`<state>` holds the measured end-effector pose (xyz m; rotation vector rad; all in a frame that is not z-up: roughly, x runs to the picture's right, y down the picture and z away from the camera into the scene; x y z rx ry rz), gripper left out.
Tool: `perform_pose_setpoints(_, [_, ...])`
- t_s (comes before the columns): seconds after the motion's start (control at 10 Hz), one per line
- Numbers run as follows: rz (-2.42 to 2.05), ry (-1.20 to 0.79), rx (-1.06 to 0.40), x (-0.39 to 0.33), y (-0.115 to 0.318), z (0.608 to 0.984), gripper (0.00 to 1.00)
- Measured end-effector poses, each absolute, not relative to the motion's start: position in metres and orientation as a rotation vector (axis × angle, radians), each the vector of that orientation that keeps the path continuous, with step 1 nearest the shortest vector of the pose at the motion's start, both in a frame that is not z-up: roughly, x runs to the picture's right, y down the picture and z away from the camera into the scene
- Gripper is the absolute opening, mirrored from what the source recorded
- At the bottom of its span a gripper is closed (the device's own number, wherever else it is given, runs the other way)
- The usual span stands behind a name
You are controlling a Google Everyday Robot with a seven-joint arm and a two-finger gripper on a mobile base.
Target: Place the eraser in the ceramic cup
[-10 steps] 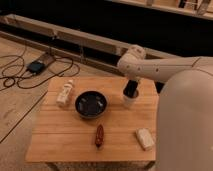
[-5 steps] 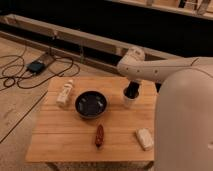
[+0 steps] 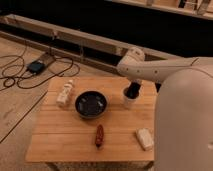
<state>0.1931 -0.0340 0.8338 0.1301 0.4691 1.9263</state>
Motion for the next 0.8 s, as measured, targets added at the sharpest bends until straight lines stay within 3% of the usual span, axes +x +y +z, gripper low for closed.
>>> perform_pose_setpoints(0.8, [1.914, 0.459, 0.131, 0.1896, -0.0384, 0.8298, 0.61])
